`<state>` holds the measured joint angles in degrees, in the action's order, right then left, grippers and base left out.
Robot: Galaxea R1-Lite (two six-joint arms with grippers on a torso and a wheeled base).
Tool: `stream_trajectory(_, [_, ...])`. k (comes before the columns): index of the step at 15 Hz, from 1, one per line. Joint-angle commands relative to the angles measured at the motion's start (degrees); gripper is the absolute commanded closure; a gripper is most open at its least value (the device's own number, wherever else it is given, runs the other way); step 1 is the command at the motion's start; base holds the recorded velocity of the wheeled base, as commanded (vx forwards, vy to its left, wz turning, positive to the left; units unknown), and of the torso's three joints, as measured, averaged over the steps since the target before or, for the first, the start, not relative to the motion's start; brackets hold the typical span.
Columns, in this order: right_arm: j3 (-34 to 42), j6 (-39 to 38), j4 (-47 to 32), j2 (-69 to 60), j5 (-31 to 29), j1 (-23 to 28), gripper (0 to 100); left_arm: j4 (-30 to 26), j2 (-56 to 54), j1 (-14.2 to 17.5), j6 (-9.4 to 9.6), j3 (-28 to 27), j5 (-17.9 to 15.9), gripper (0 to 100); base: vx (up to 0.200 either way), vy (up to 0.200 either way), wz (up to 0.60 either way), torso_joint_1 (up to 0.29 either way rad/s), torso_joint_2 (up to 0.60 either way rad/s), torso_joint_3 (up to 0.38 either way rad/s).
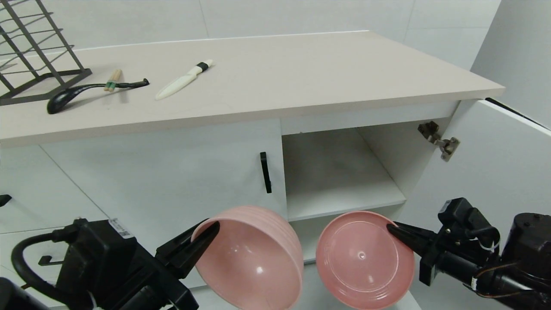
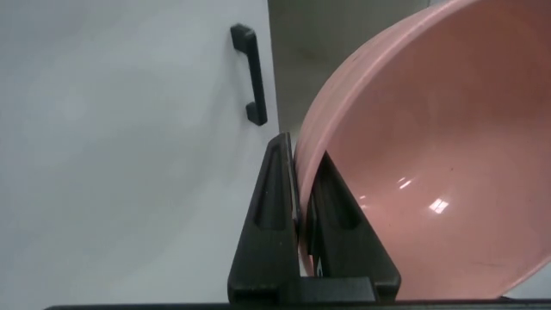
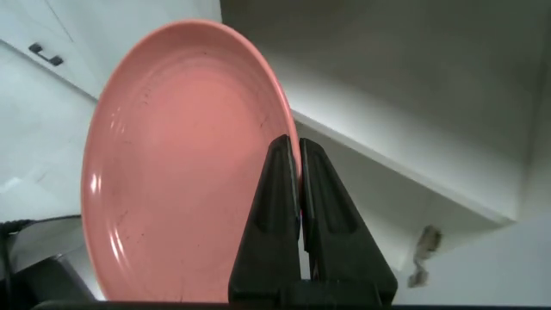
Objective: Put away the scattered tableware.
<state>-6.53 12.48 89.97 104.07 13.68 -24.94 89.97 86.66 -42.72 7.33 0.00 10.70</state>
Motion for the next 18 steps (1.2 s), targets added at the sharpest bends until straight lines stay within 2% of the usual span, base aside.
stream_trajectory(1, [-1.8,-0.2,0.0,4.4,0.0,-1.2,100,0.0,-0.4,0.0,-0.03,0.0,0.0,100,0.000,0.000,0.00,-0.022,0.23,0.041])
stream_trajectory(3, [-2.1,-0.8,0.0,5.4,0.0,-1.2,100,0.0,-0.7,0.0,-0.03,0.0,0.0,100,0.000,0.000,0.00,-0.005,0.11,0.034])
stream_trajectory(4, [-2.5,-3.5,0.0,5.6,0.0,-1.2,100,0.0,-1.2,0.0,-0.03,0.0,0.1,100,0.000,0.000,0.00,0.000,0.00,0.000])
stream_trajectory(7, [-3.4,-6.5,0.0,5.7,-0.4,-0.4,100,0.0,-1.9,0.0,0.41,0.0,0.8,100,0.200,0.000,0.00,0.002,0.02,0.040])
stream_trajectory(11, [-3.0,-8.8,0.0,4.5,-2.9,-0.4,100,0.0,-1.8,-0.1,0.58,0.0,1.1,100,0.000,0.000,0.00,0.000,0.00,0.000])
stream_trajectory(17, [-3.3,-10.5,0.0,3.9,-3.7,-0.3,100,0.0,-4.1,-0.8,2.25,0.0,1.1,100,0.000,0.000,0.00,0.000,0.00,0.000])
stream_trajectory(18, [-3.8,-11.7,0.0,4.2,-3.7,-0.3,100,-1.5,-5.9,-0.9,2.43,0.0,1.1,100,0.000,0.000,0.00,0.000,0.00,0.000])
